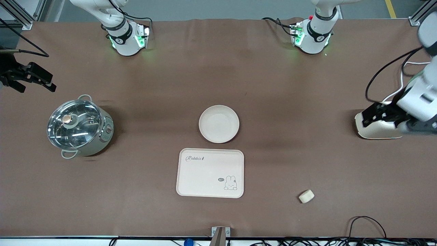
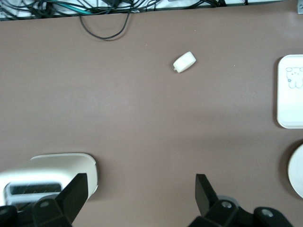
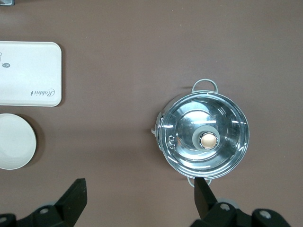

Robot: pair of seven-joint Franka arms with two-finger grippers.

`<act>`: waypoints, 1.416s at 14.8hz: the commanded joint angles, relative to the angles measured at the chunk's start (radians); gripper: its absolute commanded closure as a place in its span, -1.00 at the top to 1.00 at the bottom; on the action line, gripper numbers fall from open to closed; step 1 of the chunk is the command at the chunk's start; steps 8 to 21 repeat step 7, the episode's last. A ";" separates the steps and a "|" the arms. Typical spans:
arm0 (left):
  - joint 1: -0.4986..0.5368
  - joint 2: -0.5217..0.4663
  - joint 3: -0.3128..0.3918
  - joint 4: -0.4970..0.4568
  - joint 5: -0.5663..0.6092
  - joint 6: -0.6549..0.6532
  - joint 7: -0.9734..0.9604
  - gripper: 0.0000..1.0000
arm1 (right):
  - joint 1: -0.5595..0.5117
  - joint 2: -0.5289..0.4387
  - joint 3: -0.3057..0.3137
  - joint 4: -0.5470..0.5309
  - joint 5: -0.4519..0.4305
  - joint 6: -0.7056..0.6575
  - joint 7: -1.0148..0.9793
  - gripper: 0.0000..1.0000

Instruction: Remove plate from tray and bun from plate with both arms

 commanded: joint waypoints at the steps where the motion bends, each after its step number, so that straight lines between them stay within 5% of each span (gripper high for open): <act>1: -0.070 -0.115 0.110 -0.100 -0.030 -0.003 0.056 1.00 | -0.014 0.003 0.013 0.011 -0.014 -0.012 0.003 1.00; 4: -0.063 -0.169 0.130 -0.182 -0.033 -0.003 0.056 1.00 | -0.014 0.001 0.015 0.011 -0.014 -0.013 0.003 1.00; 21: -0.058 -0.143 0.130 -0.134 -0.031 -0.023 0.084 1.00 | -0.015 0.001 0.015 0.019 -0.014 -0.013 0.005 1.00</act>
